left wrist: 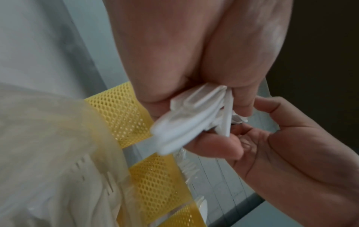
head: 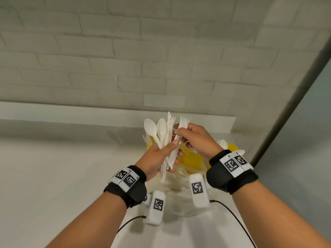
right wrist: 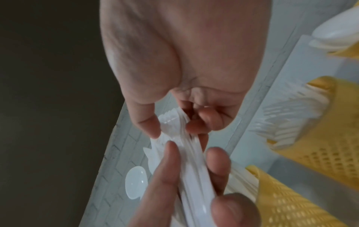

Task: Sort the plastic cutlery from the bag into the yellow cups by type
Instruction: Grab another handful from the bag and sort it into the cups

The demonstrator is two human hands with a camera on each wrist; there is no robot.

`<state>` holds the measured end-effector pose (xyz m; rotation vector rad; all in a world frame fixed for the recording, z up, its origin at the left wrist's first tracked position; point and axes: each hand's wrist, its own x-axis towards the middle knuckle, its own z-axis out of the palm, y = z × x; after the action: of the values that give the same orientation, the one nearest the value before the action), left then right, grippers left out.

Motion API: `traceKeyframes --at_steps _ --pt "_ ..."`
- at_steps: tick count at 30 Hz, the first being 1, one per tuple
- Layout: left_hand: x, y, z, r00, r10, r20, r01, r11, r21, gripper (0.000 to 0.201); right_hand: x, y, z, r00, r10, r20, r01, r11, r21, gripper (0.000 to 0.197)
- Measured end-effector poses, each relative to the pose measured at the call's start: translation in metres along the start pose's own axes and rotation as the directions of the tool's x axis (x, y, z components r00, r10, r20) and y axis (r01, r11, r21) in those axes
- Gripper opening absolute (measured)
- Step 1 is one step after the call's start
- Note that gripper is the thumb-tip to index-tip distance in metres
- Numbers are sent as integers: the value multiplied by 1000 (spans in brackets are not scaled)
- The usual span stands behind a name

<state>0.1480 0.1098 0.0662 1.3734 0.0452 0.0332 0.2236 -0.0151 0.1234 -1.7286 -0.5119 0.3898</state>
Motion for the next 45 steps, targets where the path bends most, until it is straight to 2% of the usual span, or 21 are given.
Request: traceKeyframes --at_steps 4,9,14,18,20,25,28,31,38,40,45 --pt "3 1 7 998 -3 70 1 1000 27 27 -3 -6 -5 999 -30 11 30 999 -21 13" --pt "7 3 10 996 -24 81 22 999 31 31 2 -5 -6 999 -29 -21 27 995 -92 14" --pt "11 5 12 997 -43 59 40 998 51 34 10 4 -2 973 -35 -227 17 997 -79 25" --pt "13 6 16 998 -49 48 46 997 70 37 14 7 5 941 -52 -335 36 998 -54 15" --pt "14 7 17 998 -48 38 46 997 54 37 13 6 6 948 -53 -314 35 997 -63 12" --pt "14 7 12 1000 -18 -17 19 1000 19 34 11 2 -5 997 -19 -81 12 997 -76 7" --pt "14 5 11 999 -1 -51 1 1000 -16 31 13 2 -13 995 23 -96 -26 999 -34 13" --pt "15 1 14 998 11 -66 -12 1000 -16 26 12 4 -16 995 41 -92 -41 999 0 9" --pt "15 -4 19 999 26 -39 -24 999 40 27 6 2 -30 994 66 86 -65 998 -17 7" --pt "16 -3 19 998 28 -58 -26 999 36 27 7 -2 -37 994 73 76 -71 997 -21 11" --pt "22 -1 19 992 45 -120 -44 999 5 19 11 -16 -52 991 -50 -125 46 998 -30 10"
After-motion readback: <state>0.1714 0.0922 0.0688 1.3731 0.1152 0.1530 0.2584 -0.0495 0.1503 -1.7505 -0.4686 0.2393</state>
